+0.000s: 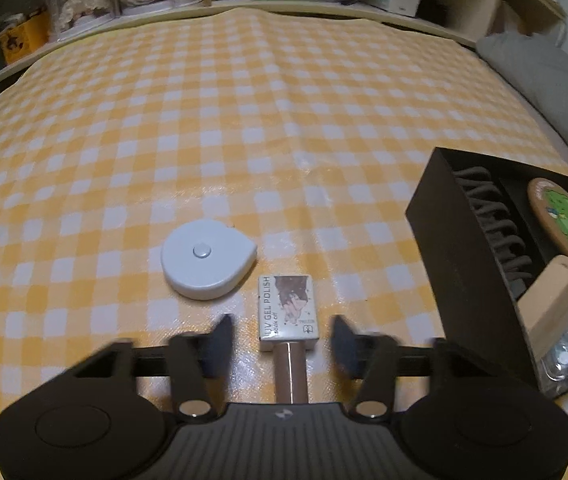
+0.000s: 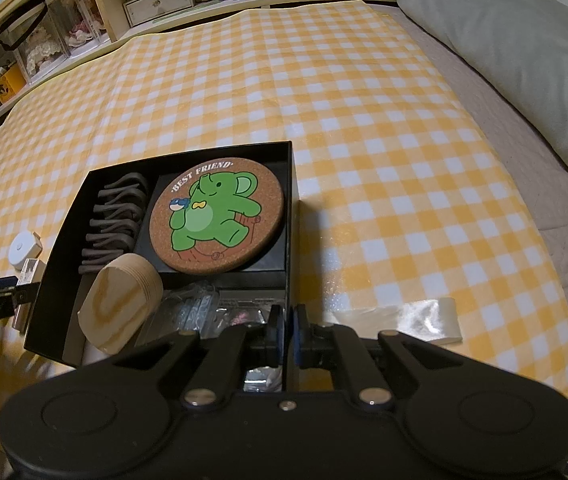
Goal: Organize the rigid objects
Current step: 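Carry the polish bottle into the tray beside the wooden block and release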
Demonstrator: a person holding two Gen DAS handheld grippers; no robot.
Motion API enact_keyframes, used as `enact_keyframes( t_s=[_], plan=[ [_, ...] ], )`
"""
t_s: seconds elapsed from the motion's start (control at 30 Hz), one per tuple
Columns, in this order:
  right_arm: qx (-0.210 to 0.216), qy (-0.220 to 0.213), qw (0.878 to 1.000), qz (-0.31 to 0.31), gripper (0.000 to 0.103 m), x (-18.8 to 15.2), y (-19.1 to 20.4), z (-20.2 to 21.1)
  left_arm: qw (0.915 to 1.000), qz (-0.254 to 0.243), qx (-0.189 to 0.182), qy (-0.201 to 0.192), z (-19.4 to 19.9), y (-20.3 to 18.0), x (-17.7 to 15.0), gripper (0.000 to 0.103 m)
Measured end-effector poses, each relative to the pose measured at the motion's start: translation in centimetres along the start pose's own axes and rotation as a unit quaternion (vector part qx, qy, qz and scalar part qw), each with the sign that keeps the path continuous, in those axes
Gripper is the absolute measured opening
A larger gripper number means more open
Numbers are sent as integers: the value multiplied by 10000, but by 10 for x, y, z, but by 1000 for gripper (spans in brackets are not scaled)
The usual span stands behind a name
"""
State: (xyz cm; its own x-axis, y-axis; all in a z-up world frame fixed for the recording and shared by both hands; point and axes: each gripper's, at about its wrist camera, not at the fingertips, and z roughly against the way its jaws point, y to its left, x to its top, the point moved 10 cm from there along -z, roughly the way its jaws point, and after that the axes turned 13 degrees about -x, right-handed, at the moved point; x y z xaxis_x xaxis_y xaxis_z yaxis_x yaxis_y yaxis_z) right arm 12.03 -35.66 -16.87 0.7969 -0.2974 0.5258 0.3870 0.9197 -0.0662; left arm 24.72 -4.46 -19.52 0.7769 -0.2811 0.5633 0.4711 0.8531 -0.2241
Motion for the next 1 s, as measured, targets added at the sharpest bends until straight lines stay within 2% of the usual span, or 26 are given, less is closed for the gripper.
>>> enact_keyframes(
  t_s=[0.03,0.2,0.37,0.5,0.7,1.0],
  plan=[
    [-1,0,10000,0,6,0,0,0,10000,-5,-21,0,-1,1,1,32],
    [-3,4,10000,4,6,0,0,0,9995,295,-45,80,3,3,0,32],
    [-6,4,10000,9,6,0,0,0,9963,770,-380,-41,21,-8,0,32],
    [-11,1,10000,14,6,-1,0,0,9949,769,-548,-356,42,-24,9,32],
    [-13,2,10000,17,6,0,0,0,9928,397,-777,-825,76,-59,25,32],
    [-15,2,10000,15,6,0,0,0,9898,208,-1199,-741,84,-103,17,32]
  ],
)
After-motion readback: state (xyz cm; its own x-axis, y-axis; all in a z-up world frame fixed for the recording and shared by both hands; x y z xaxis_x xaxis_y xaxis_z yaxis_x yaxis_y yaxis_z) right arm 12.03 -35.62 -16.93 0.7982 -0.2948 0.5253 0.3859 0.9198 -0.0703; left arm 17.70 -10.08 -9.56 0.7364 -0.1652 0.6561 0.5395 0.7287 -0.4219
